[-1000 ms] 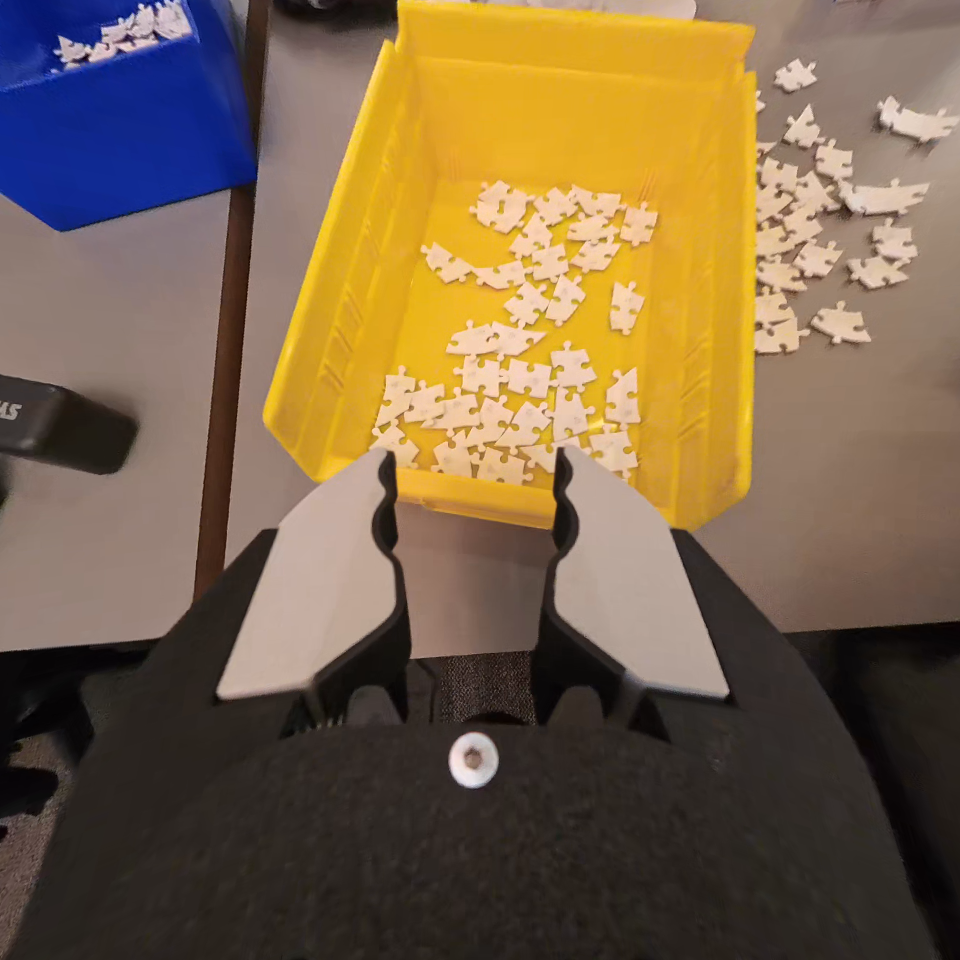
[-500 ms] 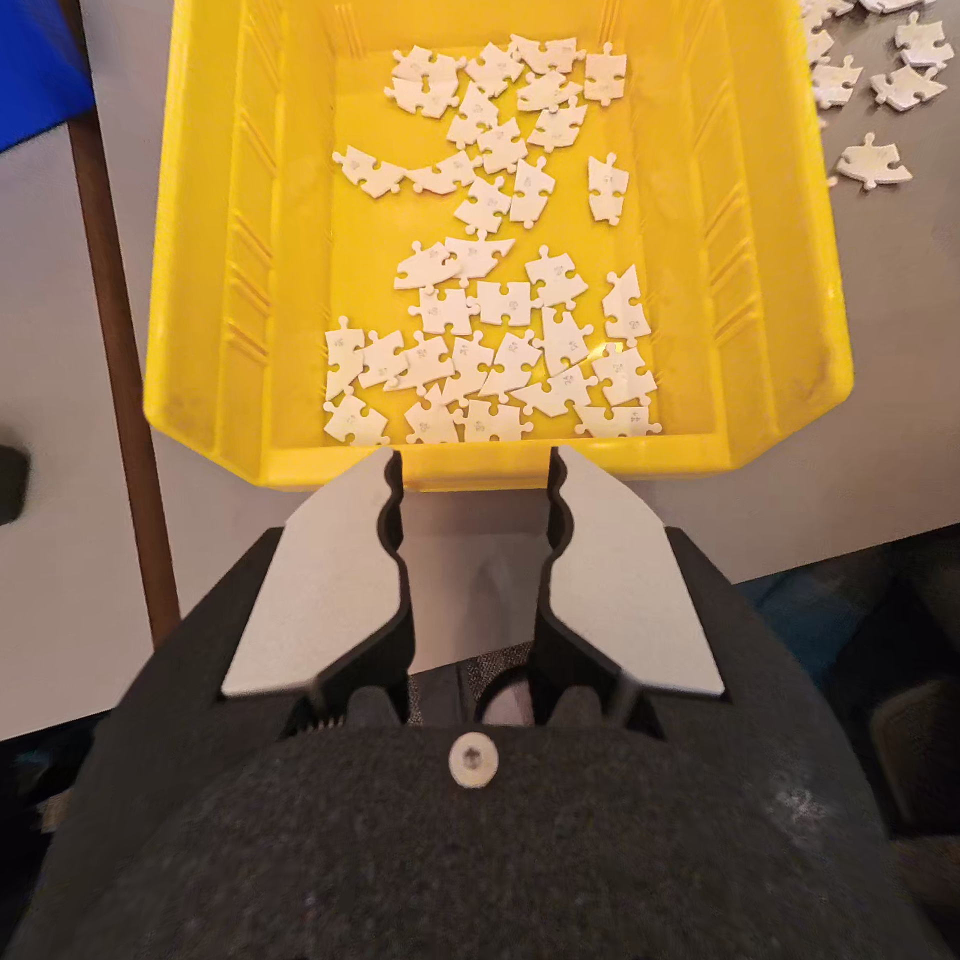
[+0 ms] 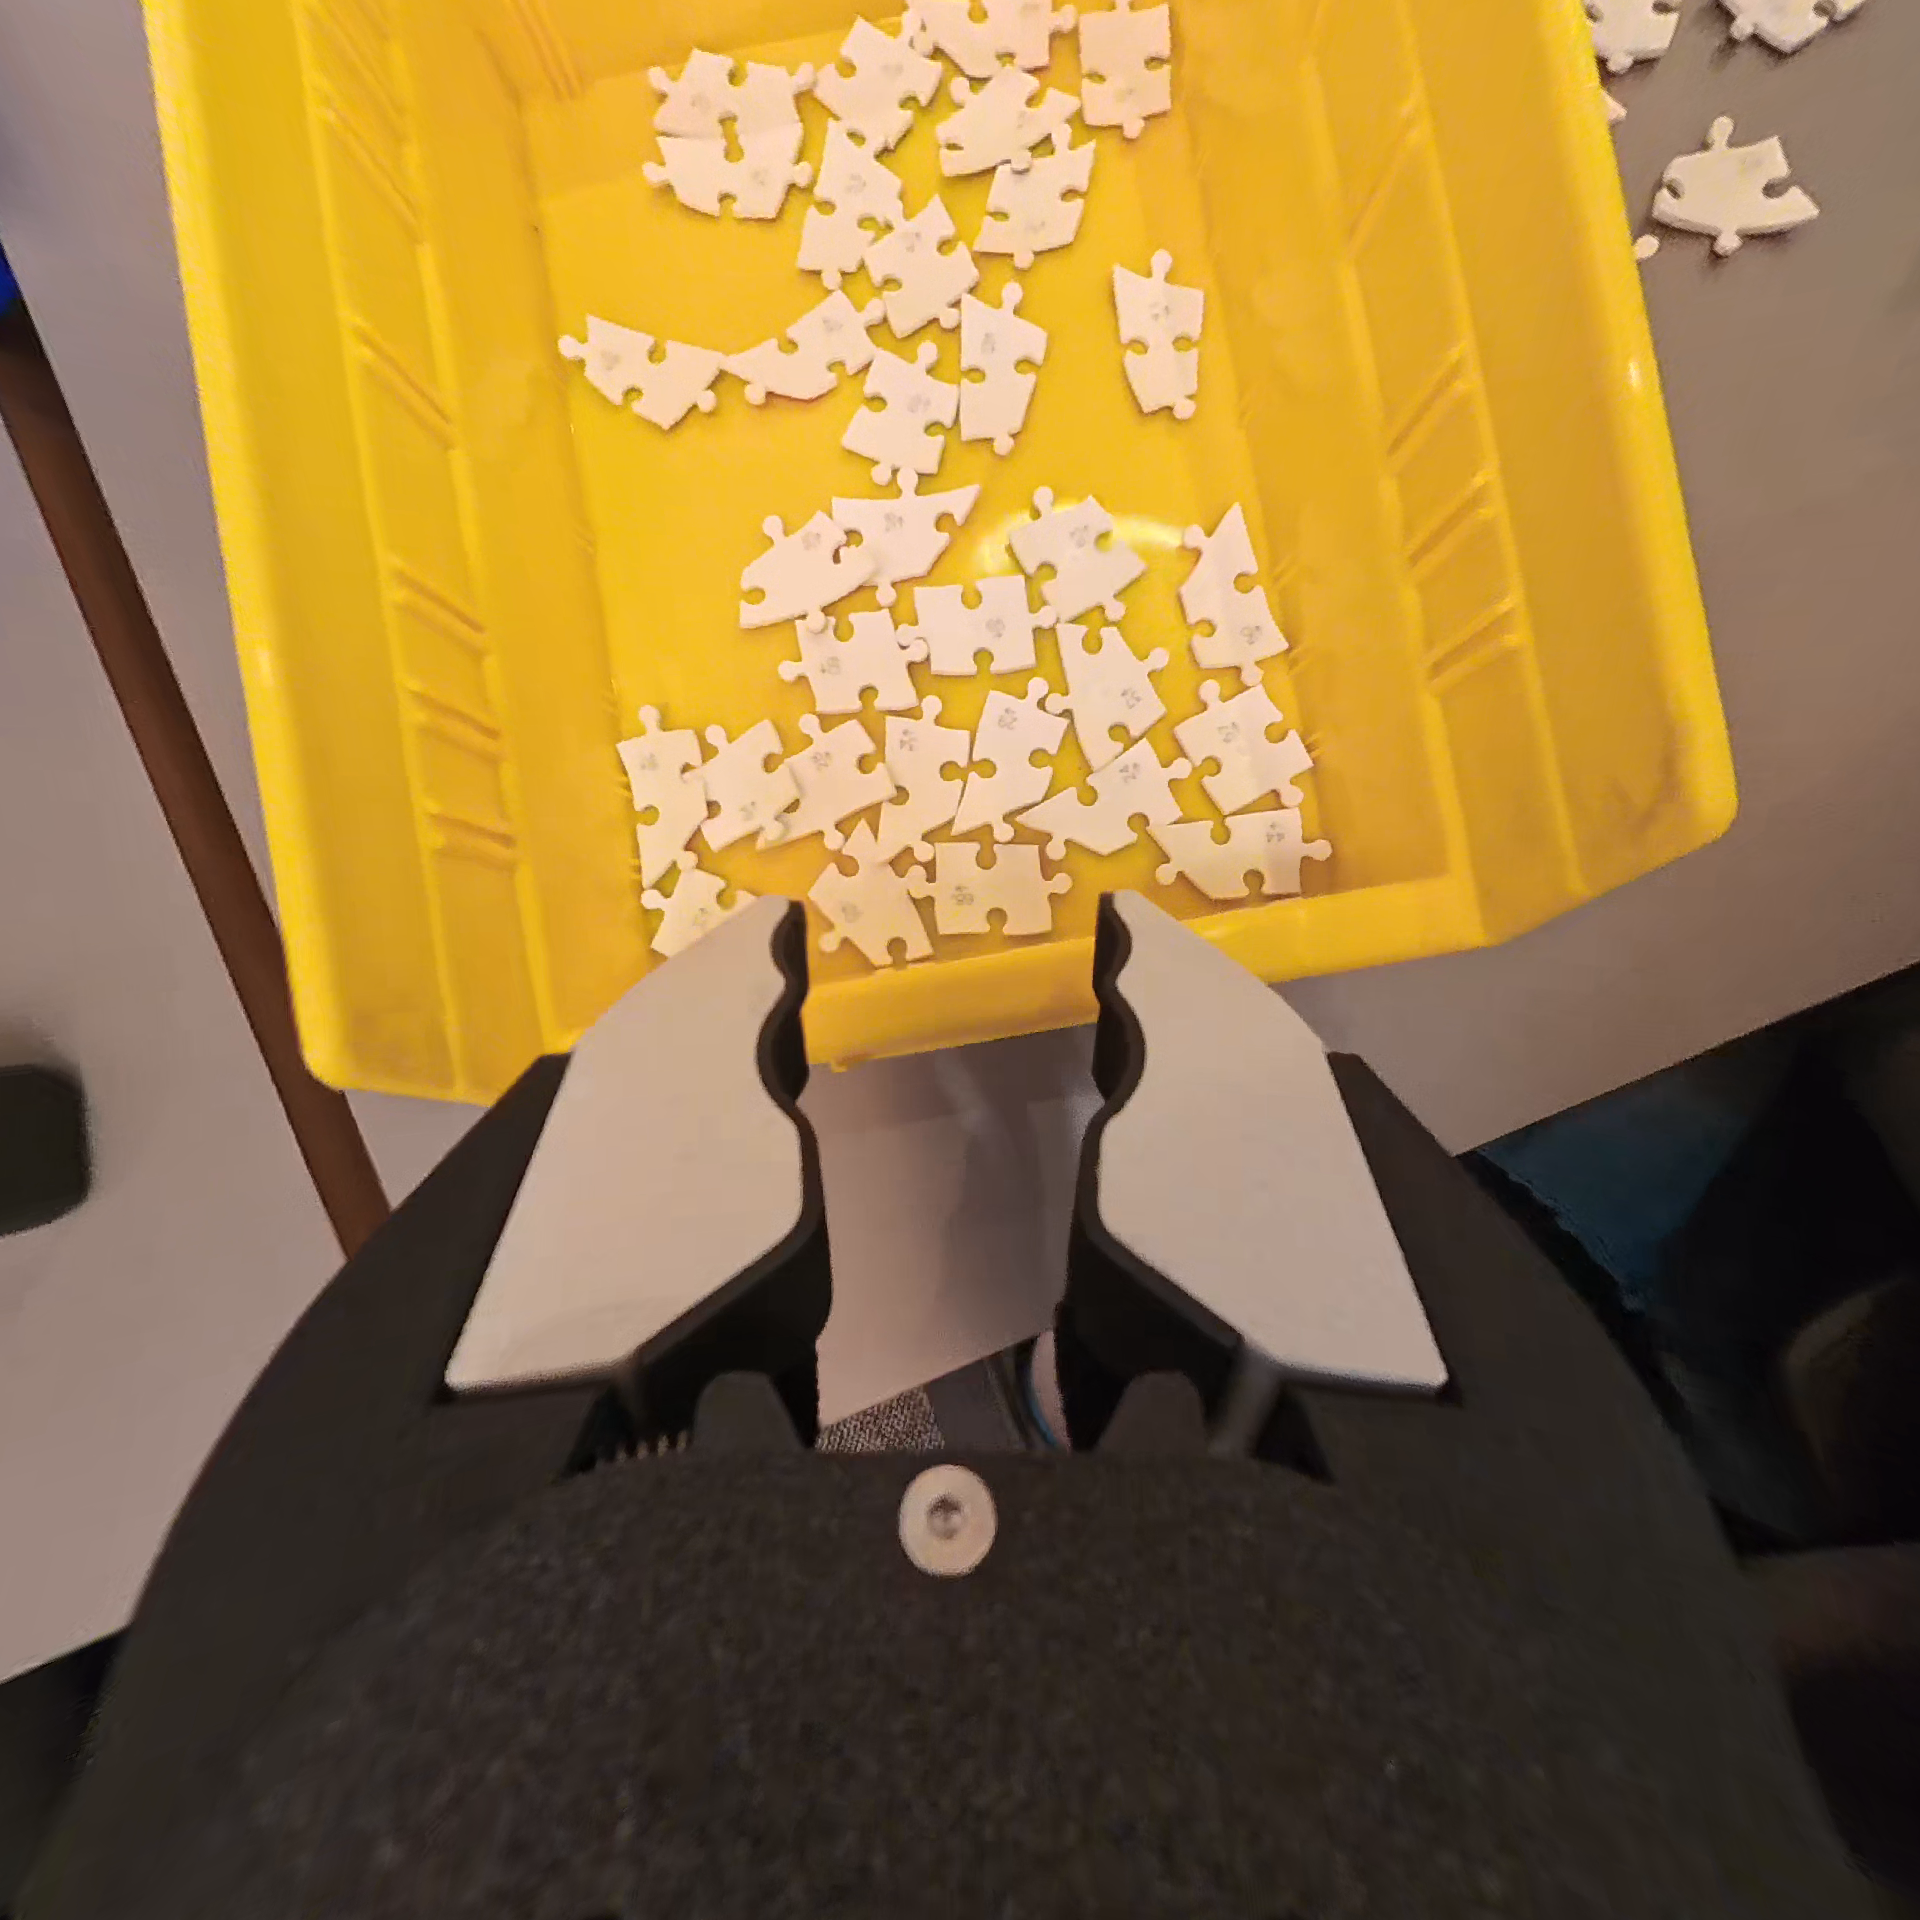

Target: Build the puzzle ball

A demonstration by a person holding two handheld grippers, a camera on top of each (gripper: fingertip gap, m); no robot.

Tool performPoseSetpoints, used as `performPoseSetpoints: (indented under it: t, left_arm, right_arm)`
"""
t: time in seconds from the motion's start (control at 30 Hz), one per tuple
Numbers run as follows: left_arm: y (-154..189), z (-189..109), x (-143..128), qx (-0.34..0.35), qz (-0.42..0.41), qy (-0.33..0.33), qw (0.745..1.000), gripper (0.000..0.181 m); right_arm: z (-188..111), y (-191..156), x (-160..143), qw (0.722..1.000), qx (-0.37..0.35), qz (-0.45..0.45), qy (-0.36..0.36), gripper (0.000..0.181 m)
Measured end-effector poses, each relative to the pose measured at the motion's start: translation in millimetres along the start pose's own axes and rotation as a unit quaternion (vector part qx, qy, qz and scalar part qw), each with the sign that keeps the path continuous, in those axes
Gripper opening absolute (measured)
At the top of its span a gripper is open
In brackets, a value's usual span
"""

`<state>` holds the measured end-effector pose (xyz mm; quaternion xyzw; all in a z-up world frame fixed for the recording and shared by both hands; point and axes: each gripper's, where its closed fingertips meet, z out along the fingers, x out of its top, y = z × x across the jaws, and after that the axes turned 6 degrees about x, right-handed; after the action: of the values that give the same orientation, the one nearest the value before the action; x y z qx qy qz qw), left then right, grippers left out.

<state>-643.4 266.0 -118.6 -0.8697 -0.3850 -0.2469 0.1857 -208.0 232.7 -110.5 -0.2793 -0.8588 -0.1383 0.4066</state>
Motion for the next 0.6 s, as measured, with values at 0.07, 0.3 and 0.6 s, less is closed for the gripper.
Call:
performPoseSetpoints:
  t: [0.07, 0.3, 0.6]
  left_arm:
    - [0, 2, 3, -0.015, 0.011, -0.007, 1.0, 0.052]
    - [14, 14, 7, -0.059, 0.081, -0.027, 0.995, 0.048]
    - [8, 23, 14, -0.081, 0.091, -0.038, 0.992, 0.045]
  right_arm:
    - [0, 1, -2, 1.0, -0.003, 0.002, -0.003, 0.032]
    - [-1, 4, -7, 1.0, -0.006, 0.011, -0.007, 0.032]
    - [-12, 13, -12, 0.999, -0.026, 0.026, -0.01, 0.032]
